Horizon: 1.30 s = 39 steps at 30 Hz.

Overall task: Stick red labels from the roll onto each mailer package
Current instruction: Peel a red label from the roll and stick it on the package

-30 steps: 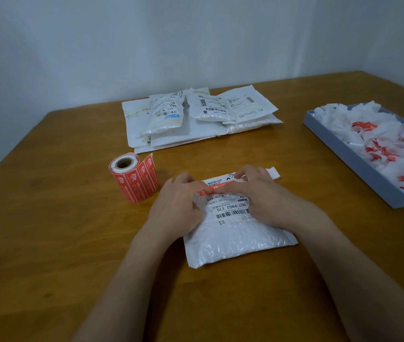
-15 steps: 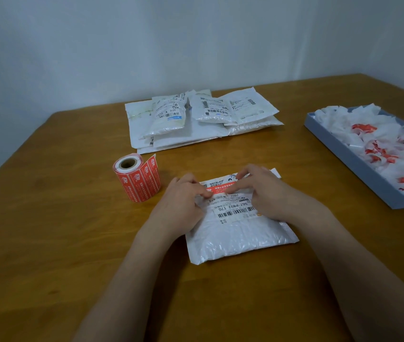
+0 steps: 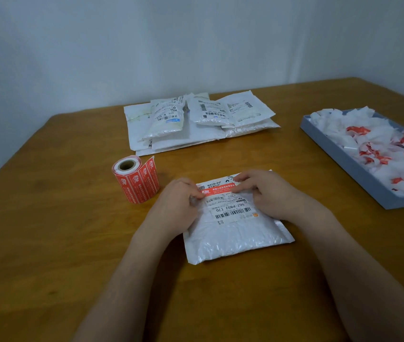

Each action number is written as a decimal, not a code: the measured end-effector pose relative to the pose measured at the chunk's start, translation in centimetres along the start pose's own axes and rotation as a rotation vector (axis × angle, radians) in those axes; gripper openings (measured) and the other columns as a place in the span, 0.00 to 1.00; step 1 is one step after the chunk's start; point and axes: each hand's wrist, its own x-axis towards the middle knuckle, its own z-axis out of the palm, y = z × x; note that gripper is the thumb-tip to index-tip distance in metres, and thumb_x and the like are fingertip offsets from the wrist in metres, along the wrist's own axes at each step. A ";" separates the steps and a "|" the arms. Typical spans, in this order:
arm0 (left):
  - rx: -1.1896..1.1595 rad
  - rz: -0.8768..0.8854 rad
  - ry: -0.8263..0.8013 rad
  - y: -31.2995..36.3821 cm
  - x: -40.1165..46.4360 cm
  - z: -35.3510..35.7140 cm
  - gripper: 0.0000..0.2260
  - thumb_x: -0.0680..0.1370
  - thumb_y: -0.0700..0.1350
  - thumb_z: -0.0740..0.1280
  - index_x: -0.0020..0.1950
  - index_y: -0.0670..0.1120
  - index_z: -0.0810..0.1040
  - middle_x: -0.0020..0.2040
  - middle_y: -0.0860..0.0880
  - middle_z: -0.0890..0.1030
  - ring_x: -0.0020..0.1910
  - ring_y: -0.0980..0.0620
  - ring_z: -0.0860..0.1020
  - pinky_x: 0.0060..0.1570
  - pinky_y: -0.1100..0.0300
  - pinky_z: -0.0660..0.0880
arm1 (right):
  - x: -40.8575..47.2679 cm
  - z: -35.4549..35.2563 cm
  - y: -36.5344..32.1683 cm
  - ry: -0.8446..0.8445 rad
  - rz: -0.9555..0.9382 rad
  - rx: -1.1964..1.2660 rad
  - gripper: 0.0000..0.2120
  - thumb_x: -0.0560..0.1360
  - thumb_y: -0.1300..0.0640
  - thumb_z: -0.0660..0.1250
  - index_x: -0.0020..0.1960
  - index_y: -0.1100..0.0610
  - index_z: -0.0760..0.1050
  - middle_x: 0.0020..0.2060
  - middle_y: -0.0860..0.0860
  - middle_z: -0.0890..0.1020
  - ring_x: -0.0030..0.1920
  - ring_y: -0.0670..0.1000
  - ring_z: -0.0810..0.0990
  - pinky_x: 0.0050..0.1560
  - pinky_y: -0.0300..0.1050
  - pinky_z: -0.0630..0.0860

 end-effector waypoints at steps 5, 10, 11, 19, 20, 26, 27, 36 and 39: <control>0.012 0.005 0.024 0.0 -0.1 0.0 0.16 0.76 0.32 0.62 0.60 0.43 0.81 0.60 0.50 0.77 0.62 0.53 0.72 0.66 0.56 0.69 | -0.2 -0.3 -0.3 0.009 0.009 0.027 0.20 0.78 0.71 0.55 0.62 0.57 0.79 0.68 0.48 0.73 0.70 0.49 0.67 0.72 0.45 0.62; 0.016 0.048 0.067 0.1 -0.1 0.0 0.15 0.74 0.32 0.62 0.56 0.41 0.83 0.57 0.48 0.80 0.58 0.53 0.75 0.62 0.56 0.72 | -0.1 -0.2 -0.2 0.025 0.010 0.031 0.20 0.78 0.70 0.54 0.62 0.60 0.79 0.68 0.49 0.74 0.69 0.49 0.69 0.70 0.40 0.63; 0.017 0.046 0.075 0.0 -0.1 0.0 0.15 0.74 0.32 0.62 0.55 0.41 0.83 0.56 0.48 0.80 0.56 0.52 0.76 0.60 0.56 0.73 | -0.1 -0.1 -0.1 0.039 0.005 0.032 0.20 0.78 0.70 0.54 0.61 0.60 0.79 0.67 0.50 0.75 0.68 0.49 0.70 0.70 0.40 0.63; -0.024 0.015 0.080 -0.4 -0.1 -0.1 0.18 0.77 0.35 0.62 0.63 0.47 0.79 0.55 0.51 0.74 0.54 0.52 0.74 0.56 0.57 0.74 | 0.0 0.4 0.4 0.088 -0.062 -0.035 0.19 0.78 0.69 0.55 0.64 0.58 0.77 0.63 0.50 0.76 0.64 0.49 0.72 0.64 0.38 0.67; -0.013 0.020 0.060 -0.4 -0.1 0.0 0.18 0.77 0.34 0.62 0.64 0.47 0.78 0.56 0.51 0.73 0.54 0.52 0.73 0.56 0.58 0.74 | 0.2 0.5 0.4 0.069 -0.061 -0.070 0.21 0.78 0.69 0.55 0.66 0.56 0.76 0.65 0.48 0.74 0.66 0.48 0.70 0.65 0.39 0.66; 0.008 0.011 0.028 -0.1 -0.1 -0.3 0.16 0.76 0.35 0.65 0.61 0.45 0.80 0.55 0.52 0.72 0.52 0.55 0.72 0.53 0.63 0.71 | 0.6 0.3 0.0 0.030 -0.024 -0.126 0.20 0.77 0.69 0.58 0.65 0.54 0.77 0.66 0.46 0.73 0.67 0.48 0.69 0.67 0.45 0.68; 0.011 0.008 0.024 0.0 -0.1 -0.3 0.15 0.75 0.36 0.65 0.61 0.45 0.80 0.55 0.52 0.72 0.52 0.55 0.72 0.53 0.63 0.72 | 0.5 0.3 0.0 0.029 -0.026 -0.126 0.19 0.78 0.68 0.59 0.64 0.55 0.78 0.66 0.47 0.73 0.67 0.48 0.69 0.67 0.45 0.68; -0.091 -0.072 0.076 -0.1 -0.2 -0.1 0.09 0.74 0.33 0.65 0.44 0.47 0.80 0.53 0.52 0.74 0.48 0.55 0.73 0.45 0.66 0.69 | -0.2 0.4 0.0 0.097 -0.003 0.027 0.16 0.76 0.69 0.59 0.44 0.49 0.74 0.57 0.49 0.78 0.58 0.49 0.75 0.57 0.44 0.75; -0.102 -0.040 0.087 -0.1 -0.2 0.0 0.13 0.75 0.35 0.64 0.49 0.53 0.79 0.53 0.54 0.74 0.50 0.56 0.74 0.47 0.63 0.71 | -0.2 0.7 -0.1 0.112 -0.002 0.043 0.17 0.77 0.69 0.58 0.49 0.46 0.75 0.54 0.46 0.77 0.55 0.47 0.76 0.53 0.46 0.77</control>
